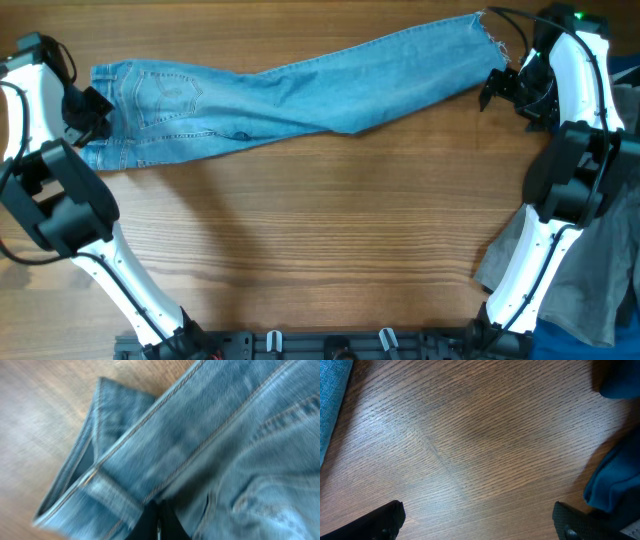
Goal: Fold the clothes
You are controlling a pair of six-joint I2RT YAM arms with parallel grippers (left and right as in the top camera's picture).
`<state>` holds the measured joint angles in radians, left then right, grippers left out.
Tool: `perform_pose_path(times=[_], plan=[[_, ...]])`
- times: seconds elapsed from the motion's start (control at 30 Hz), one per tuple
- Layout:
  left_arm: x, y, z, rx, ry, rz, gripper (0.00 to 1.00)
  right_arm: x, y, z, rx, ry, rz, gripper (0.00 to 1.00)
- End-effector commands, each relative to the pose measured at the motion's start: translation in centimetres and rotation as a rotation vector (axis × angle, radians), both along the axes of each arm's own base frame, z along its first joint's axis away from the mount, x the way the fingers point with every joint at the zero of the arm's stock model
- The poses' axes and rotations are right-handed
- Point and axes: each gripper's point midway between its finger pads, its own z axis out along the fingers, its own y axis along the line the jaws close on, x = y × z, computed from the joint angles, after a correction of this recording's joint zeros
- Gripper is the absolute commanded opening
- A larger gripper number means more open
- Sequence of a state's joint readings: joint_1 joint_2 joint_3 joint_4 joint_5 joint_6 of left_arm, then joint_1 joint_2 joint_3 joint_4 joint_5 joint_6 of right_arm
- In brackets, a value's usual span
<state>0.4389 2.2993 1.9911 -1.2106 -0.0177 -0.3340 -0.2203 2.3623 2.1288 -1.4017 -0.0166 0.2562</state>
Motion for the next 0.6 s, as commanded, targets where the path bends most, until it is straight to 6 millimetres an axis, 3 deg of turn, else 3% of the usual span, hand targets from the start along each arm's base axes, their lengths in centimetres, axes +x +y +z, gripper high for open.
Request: perform_pose_path(times=[0.0, 0.2, 0.33, 0.57], plan=[[-0.1, 0.0, 4.0, 0.011, -0.058, 0.019, 0.44, 0.3, -0.4, -0.4, -0.027, 0.007, 0.000, 0.99], [0.8, -4.4, 4.0, -0.167, -0.095, -0.021, 0.40, 0.3, -0.4, -0.4, -0.027, 0.007, 0.000, 1.00], [2.3, -7.3, 3.7, -0.175, -0.110, -0.090, 0.37, 0.1, -0.2, -0.4, -0.021, 0.014, -0.001, 0.99], [2.3, -9.6, -0.3, -0.174, -0.054, -0.082, 0.31, -0.4, 0.0, -0.4, -0.008, 0.033, 0.023, 1.00]])
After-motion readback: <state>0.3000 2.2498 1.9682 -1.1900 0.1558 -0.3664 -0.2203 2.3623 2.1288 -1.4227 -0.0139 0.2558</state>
